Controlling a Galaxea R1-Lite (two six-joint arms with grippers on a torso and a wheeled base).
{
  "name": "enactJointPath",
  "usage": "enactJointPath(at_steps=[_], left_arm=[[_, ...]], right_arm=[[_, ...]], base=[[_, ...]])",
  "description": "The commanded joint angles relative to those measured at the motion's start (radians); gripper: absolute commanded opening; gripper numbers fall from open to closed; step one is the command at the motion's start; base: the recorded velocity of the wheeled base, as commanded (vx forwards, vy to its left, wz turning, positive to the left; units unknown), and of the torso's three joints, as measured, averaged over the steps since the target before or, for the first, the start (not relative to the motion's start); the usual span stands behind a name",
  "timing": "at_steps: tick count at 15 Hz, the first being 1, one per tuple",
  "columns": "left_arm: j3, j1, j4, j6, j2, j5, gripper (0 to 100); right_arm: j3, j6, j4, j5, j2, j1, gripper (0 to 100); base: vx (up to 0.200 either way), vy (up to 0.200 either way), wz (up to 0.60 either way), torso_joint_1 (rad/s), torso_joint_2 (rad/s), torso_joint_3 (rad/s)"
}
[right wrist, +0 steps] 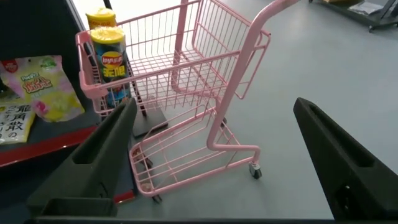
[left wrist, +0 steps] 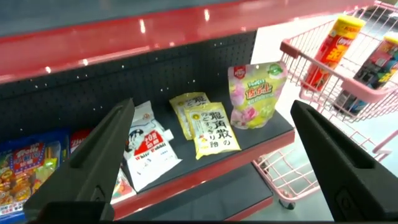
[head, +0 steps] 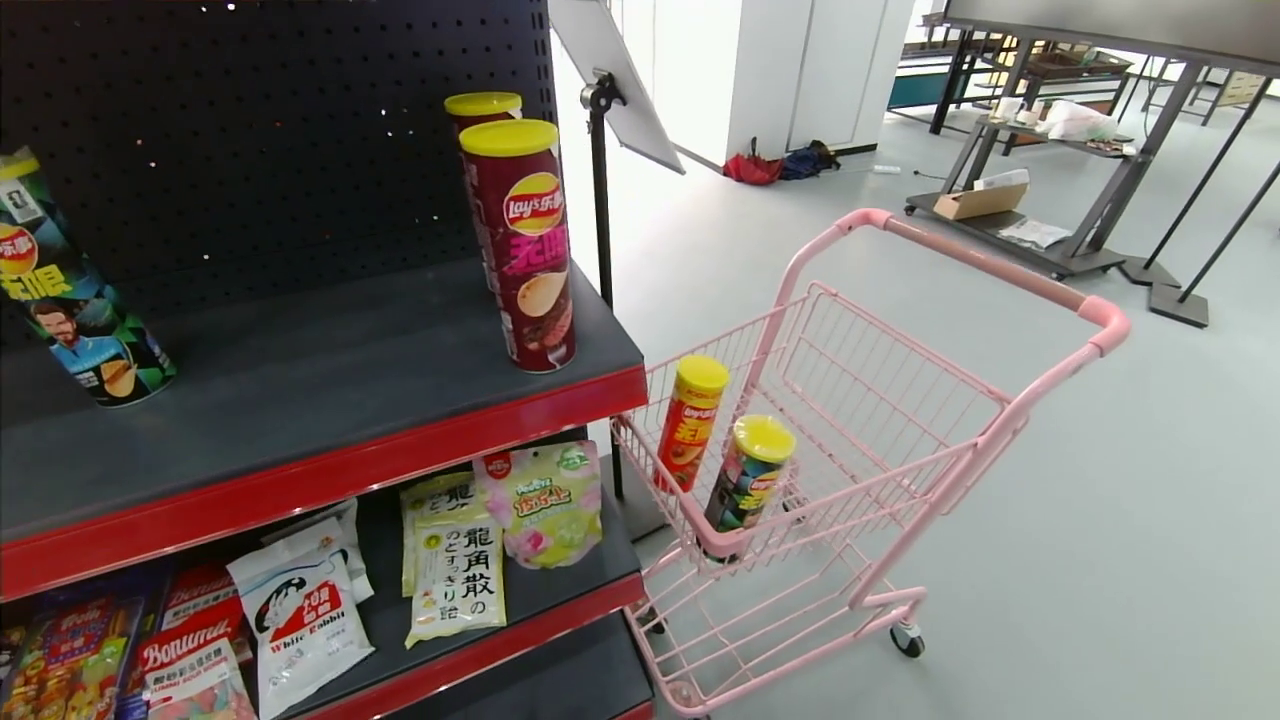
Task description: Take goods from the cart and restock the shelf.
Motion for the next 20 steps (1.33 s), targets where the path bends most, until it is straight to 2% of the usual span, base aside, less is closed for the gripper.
enactJointPath(at_steps=[1,9,14,15,17,18,19,20], left_arm=[[0.0,0.0,0.0,0.0,0.001,0.0,100],[0.0,0.0,0.0,0.0,0.001,0.0,100],[0.0,0.0,0.0,0.0,0.001,0.0,100],[0.0,0.0,0.0,0.0,0.001,0.0,100],[0.0,0.0,0.0,0.0,0.001,0.0,100],[0.0,0.0,0.0,0.001,0.001,0.0,100],[0.0,0.0,0.0,0.0,0.001,-0.002,100],[0.0,0.0,0.0,0.0,0.001,0.0,100]], right_arm=[[0.0,0.0,0.0,0.0,0.0,0.0,100],[0.0,-0.002,0.0,0.0,0.0,0.0,100],[-0.005,-0.008,-0.005,0.01,0.028,-0.007,100],[-0.173,0.021,-0.008,0.026,0.145,0.016,100],[-0.658,0.277,-0.008,0.069,0.635,0.04,100],[-0.696,0.239,-0.031,0.122,0.757,0.079,100],[-0.669,0.184,-0.128,0.126,0.85,0.138,100],[-0.591,0.165,-0.315,0.128,1.004,0.174,100]], base=[[0.0,0.0,0.0,-0.178,0.53,0.344],[0.0,0.0,0.0,-0.161,0.52,0.357],[0.0,0.0,0.0,-0.026,0.1,0.077],[0.0,0.0,0.0,0.0,0.0,0.0],[0.0,0.0,0.0,0.0,0.0,0.0],[0.0,0.0,0.0,0.0,0.0,0.0],[0.0,0.0,0.0,0.0,0.0,0.0],[0.0,0.0,0.0,0.0,0.0,0.0]])
